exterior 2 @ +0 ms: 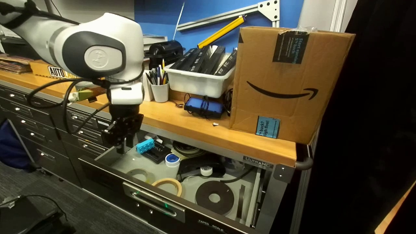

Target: Put the blue objects in the drawer and close it

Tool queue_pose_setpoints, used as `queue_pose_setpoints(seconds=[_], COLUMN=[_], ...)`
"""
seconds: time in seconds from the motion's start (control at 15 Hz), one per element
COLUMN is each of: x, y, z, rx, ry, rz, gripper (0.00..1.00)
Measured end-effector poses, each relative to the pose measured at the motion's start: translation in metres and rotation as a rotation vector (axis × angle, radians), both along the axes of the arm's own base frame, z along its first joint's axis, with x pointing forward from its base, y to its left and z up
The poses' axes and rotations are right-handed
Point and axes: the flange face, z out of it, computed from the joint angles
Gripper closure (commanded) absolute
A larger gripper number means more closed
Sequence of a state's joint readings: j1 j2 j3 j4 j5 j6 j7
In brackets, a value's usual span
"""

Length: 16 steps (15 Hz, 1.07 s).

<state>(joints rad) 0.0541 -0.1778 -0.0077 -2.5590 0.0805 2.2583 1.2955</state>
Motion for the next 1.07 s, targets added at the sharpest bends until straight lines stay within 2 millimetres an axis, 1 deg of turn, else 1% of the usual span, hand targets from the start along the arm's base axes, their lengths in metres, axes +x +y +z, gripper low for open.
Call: queue_pose_setpoints(seconds=[0.13, 0.27, 0.4, 0.53, 0.73, 0.93, 1.07], x=[-0.017, -0.032, -0.047, -0.058, -0.070, -0.079, -0.078], y=[-0.012, -0.025, -0.035, -0.041, -0.040, -0.038, -0.038], z=[0.003, 0.002, -0.006, -0.020, -0.054, -0.091, -0.109], rx=[0.067, 0.121, 0.171, 0.220, 0.284, 0.331, 0.325], ry=[0.057, 0.123, 0.190, 0.249, 0.356, 0.509, 0.591], rz=[0.088, 0.175, 0.262, 0.343, 0.436, 0.433, 0.374], gripper=[0.13, 0.00, 0.00, 0.00, 0.00, 0.00, 0.00])
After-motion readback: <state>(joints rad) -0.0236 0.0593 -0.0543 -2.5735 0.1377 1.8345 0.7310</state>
